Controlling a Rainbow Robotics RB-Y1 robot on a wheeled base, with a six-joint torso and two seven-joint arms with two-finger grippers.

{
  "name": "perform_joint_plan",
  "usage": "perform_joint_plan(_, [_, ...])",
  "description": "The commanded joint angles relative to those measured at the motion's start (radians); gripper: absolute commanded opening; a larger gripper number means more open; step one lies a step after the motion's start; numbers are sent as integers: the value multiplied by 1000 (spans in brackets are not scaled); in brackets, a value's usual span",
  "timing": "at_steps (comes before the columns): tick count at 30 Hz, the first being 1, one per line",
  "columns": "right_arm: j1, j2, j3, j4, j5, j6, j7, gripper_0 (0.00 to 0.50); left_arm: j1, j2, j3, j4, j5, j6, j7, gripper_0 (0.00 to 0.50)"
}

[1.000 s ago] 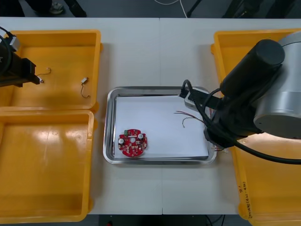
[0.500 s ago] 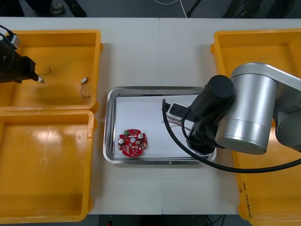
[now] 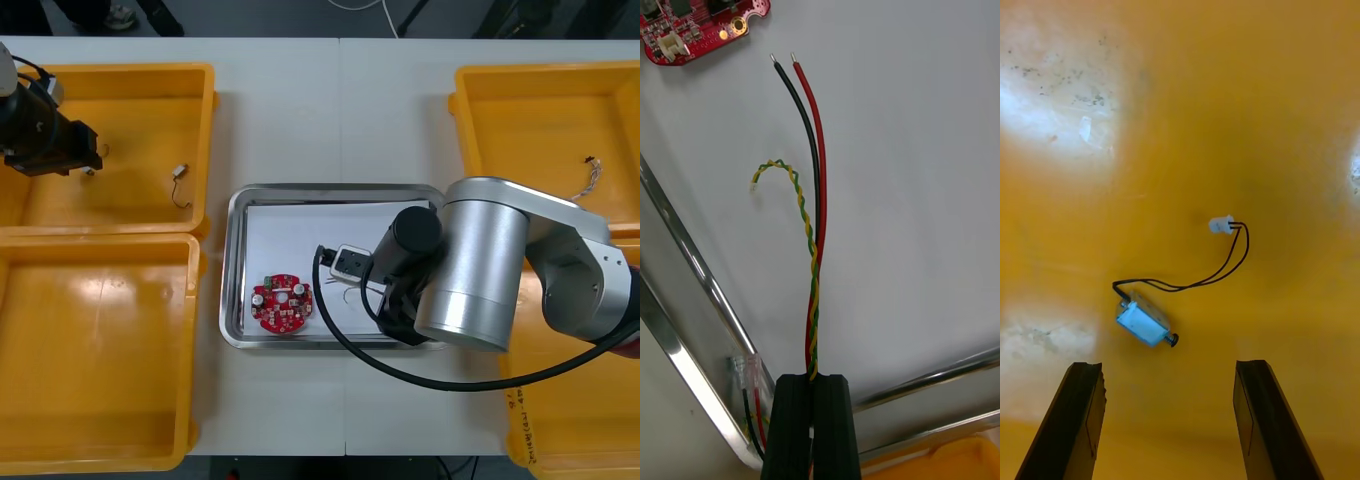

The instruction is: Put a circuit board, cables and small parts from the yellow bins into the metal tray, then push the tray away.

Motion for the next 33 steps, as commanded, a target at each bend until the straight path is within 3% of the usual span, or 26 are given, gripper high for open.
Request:
perform_joint_plan(1, [-19, 31, 33, 20, 31, -40, 25, 0, -58, -15, -51, 2, -11, -53, -101, 500])
perform_joint_plan(16, [-9, 37, 43, 89, 48, -108, 28, 0, -56, -19, -63, 56, -16, -128, -126, 500])
perform_joint_plan(19, [-9, 37, 43, 89, 48, -106, 24, 90, -55, -21, -63, 71, -17, -143, -135, 500])
perform_joint_plan(20, [-9, 38, 43, 89, 48, -105, 22, 189, -56, -19, -63, 74, -16, -146, -138, 500])
perform_joint_plan(21, [-10, 38, 43, 88, 48, -105, 22, 247, -56, -19, -63, 74, -16, -148, -139, 500])
perform_joint_plan(22, [-9, 38, 42, 89, 48, -103, 22, 350, -56, -19, -63, 76, -14, -148, -141, 500])
perform_joint_plan(23, [-9, 38, 42, 88, 48, -102, 20, 422, -56, -19, -63, 76, -14, -148, -141, 500])
perform_joint_plan(25, [-10, 38, 42, 86, 48, -99, 17, 500, -56, -19, -63, 76, -11, -148, -141, 500])
perform_joint_plan(33, [-10, 35, 27, 56, 48, -73, -1, 500, -52, -19, -63, 76, -2, -151, -139, 500])
